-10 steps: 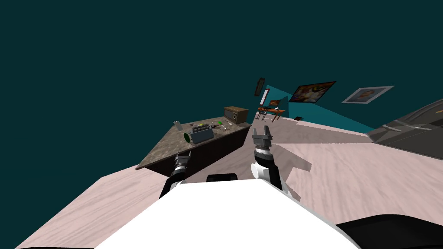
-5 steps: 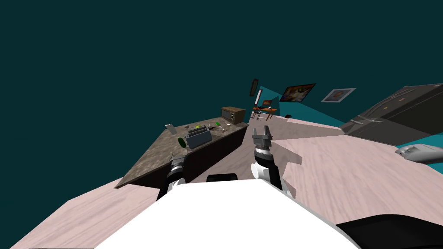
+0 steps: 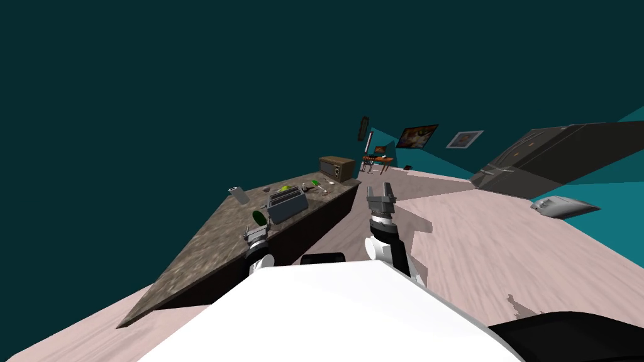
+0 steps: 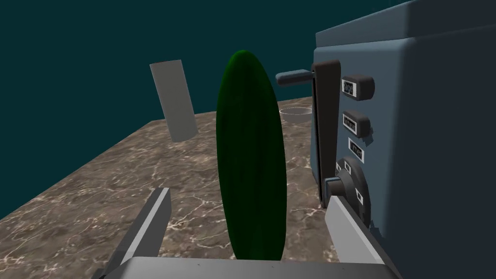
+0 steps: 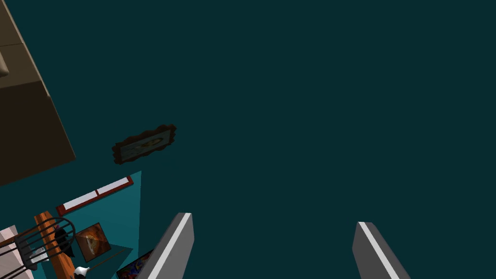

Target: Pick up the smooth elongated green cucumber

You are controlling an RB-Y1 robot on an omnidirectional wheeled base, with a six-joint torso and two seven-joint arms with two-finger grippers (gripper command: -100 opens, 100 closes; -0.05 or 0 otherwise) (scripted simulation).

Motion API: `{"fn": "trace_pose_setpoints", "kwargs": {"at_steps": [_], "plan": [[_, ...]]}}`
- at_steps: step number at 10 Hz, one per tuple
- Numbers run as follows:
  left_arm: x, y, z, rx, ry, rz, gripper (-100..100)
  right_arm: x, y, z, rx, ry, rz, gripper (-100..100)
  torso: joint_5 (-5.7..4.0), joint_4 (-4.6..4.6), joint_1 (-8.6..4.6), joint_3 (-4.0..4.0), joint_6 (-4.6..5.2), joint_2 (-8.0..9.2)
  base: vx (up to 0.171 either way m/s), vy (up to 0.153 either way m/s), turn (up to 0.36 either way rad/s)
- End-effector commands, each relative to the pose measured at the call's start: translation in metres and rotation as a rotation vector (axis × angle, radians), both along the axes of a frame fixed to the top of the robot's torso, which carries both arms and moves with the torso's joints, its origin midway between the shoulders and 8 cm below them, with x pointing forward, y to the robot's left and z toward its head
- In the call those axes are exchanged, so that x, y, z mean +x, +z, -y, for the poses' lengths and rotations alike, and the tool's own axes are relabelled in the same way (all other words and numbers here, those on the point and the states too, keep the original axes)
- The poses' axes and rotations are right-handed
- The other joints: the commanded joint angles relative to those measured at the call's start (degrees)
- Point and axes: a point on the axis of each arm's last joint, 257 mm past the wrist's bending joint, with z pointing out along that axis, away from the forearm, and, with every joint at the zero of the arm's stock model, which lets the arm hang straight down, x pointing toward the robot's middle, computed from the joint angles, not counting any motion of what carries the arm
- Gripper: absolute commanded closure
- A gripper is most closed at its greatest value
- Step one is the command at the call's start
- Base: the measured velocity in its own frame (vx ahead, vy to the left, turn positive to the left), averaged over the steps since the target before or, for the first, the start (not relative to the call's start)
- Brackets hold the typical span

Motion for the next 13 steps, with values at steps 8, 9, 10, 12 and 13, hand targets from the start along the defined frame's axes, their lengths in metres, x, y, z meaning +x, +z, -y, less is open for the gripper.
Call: {"fn": "trace_pose_setpoints", "kwargs": {"at_steps": [8, 9, 10, 12, 13], "plan": [[0.046, -0.005, -0.009, 0.025, 0.011, 0.02, -100, 0.0, 0.0, 0.0, 0.0, 0.0, 0.0, 0, -0.07, 0.15, -0.35, 0.41, 0.0, 0.71, -0.05, 0.018, -0.004], [0.047, -0.014, -0.008, 0.016, 0.01, 0.003, -100, 0.0, 0.0, 0.0, 0.0, 0.0, 0.0, 0, -0.07, 0.13, -0.37, 0.34, 0.0, 0.6, -0.009, 0.004, -0.002], [0.047, -0.015, -0.008, 0.015, 0.01, 0.0, -100, 0.0, 0.0, 0.0, 0.0, 0.0, 0.0, 0, -0.07, 0.1, -0.39, 0.28, -0.01, 0.49, 0.006, 0.0, 0.002], [0.063, -0.007, -0.016, 0.038, 0.023, 0.02, -100, 0.0, 0.0, 0.0, 0.0, 0.0, 0.0, 0, -0.08, 0.12, -0.36, 0.34, 0.0, 0.63, -0.091, 0.012, -0.003], [0.073, -0.008, -0.011, 0.029, 0.014, 0.023, -100, 0.0, 0.0, 0.0, 0.0, 0.0, 0.0, 0, -0.07, 0.15, -0.34, 0.41, -0.01, 0.72, -0.048, 0.007, -0.001]]}}
